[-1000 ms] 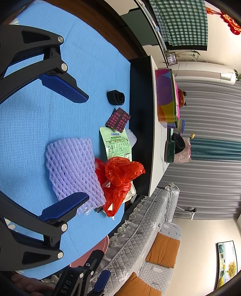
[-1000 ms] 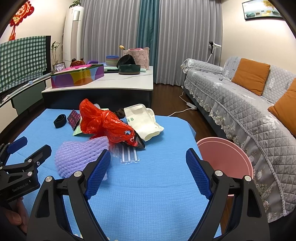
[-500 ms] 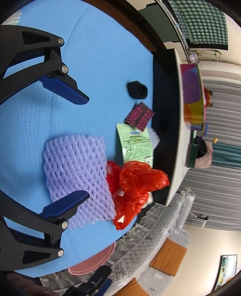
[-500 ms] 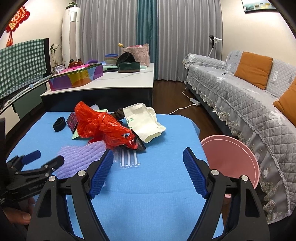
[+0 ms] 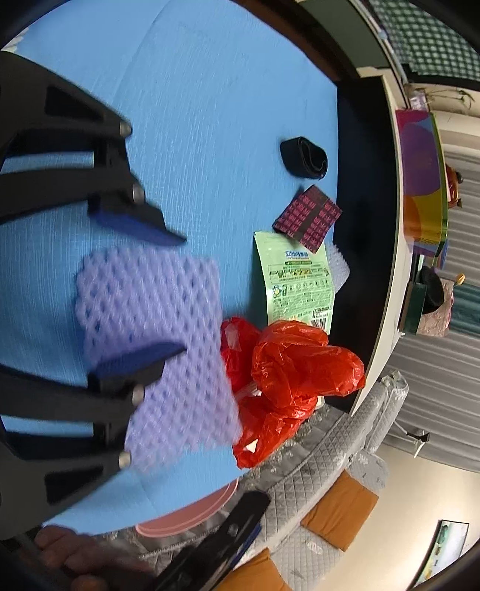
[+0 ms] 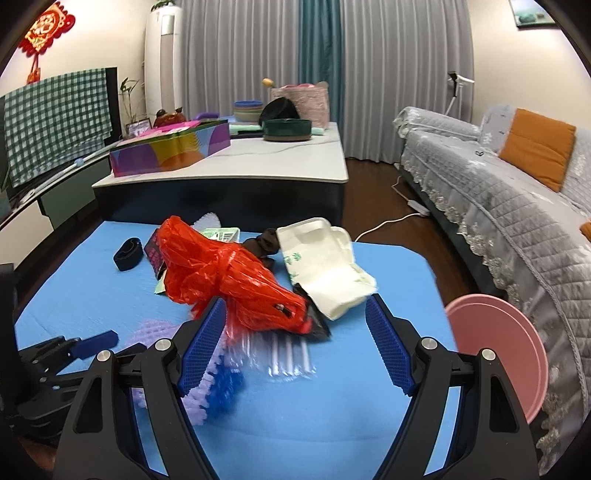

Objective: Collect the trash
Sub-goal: 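Grasp the purple foam net with the left gripper while the right gripper grasps the red plastic bag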

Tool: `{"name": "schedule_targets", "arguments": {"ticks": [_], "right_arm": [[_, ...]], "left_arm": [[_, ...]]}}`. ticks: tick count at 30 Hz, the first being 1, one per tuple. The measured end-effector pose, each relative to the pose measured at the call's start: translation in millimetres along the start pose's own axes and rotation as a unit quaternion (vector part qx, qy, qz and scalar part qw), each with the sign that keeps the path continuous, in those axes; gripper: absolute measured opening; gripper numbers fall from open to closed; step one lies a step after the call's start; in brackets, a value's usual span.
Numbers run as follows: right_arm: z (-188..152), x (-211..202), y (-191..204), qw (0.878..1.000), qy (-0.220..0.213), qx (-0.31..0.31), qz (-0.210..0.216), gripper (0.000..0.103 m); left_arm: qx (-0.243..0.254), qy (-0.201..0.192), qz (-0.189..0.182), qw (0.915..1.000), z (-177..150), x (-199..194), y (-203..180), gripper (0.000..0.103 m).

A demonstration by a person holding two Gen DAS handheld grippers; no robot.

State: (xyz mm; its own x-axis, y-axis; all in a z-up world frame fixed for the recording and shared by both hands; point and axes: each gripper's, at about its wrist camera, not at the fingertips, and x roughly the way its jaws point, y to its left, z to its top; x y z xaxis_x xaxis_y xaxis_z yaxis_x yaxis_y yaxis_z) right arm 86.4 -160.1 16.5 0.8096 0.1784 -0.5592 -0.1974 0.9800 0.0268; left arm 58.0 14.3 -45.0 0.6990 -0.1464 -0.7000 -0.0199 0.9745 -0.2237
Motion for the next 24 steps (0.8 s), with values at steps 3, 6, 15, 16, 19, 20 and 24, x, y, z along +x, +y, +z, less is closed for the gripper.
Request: {"name": "schedule_targets", "arguments": {"ticks": [3,6,15,16,19,20,24], "right_arm": [[6,13,5,1.0,0.008,-0.004,0.005,0.077],[10,25,8,1.0,0.015,-0.009,0.009,0.077],[12,57,17,0.997,0.058,-0.043,0.031,0.077],[12,60,18,0.996,0.064,-0.047,0.035,0.077],[10,64,22,0.994,0.076,-0.067,0.041,0.058],[9,64,23,0.993,0.08,-0.073,0.043,0.046],[5,60,27,0.99,0.086,-0.093,0.059,0.018]], "left_arm": [[0.002,0.001,-0.004,1.0,2,-1,5,0.008],[-0.006,-0.012,0.008,0.9999,6,-6,15,0.002],[-0.045,-0.021,-0.01,0.9987,12,-7,39,0.016],[-0.047,-0.016,-0.009,0.9987,11,-4,39,0.027],[-0.056,-0.007,-0.008,0.9984,8,1,40,0.051],[-0.057,-0.003,-0.011,0.9983,7,3,40,0.052],[-0.057,0.013,-0.02,0.9981,5,10,38,0.053]]}}
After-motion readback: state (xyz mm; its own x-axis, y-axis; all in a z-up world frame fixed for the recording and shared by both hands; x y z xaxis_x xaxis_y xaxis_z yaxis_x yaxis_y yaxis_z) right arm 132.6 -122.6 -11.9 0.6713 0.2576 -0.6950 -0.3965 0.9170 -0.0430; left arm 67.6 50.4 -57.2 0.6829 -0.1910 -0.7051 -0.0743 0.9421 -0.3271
